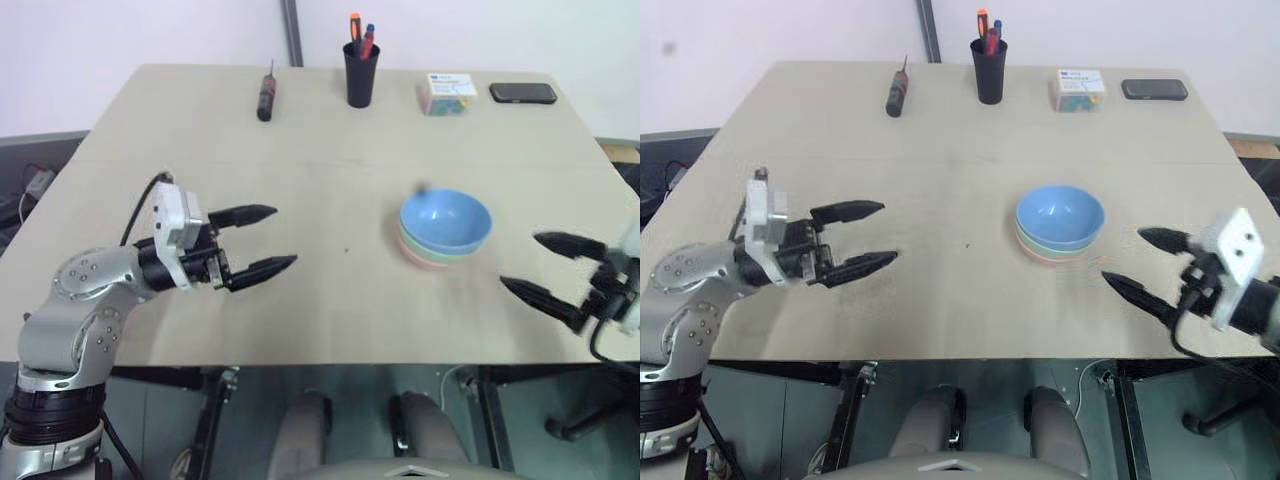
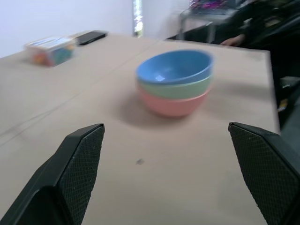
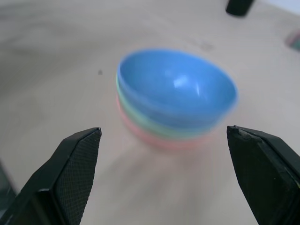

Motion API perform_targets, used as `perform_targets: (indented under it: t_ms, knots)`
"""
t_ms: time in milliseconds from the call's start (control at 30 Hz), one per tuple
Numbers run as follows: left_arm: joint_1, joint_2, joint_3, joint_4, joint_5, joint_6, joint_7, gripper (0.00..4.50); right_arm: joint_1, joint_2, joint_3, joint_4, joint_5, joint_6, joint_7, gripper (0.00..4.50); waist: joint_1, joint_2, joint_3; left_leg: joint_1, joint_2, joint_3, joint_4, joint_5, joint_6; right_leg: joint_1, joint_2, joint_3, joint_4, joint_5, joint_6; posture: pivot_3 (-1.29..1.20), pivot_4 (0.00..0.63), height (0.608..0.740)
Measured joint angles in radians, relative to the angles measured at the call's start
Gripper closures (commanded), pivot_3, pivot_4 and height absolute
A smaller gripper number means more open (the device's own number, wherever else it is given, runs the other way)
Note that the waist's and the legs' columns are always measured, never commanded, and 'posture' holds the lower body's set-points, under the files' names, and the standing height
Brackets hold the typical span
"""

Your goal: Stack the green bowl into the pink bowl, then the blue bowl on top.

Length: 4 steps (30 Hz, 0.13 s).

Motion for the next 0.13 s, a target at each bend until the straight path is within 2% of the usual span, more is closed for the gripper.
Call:
perform_targets:
  t_ms: [133]
  knots:
    - [0.06, 0.03, 0.029, -0.001, 0.0, 0.014, -0.005, 0.0, 0.127, 0.024, -0.088, 0.049, -0.015, -0.069, 0.07, 0.02, -0.007, 0.0, 0.0, 0.001, 0.0, 0.002, 0.0, 0.0, 0.0, 0.0, 0.0, 0.002, 0.0, 0.0, 0.0, 0.0, 0.15, 0.74]
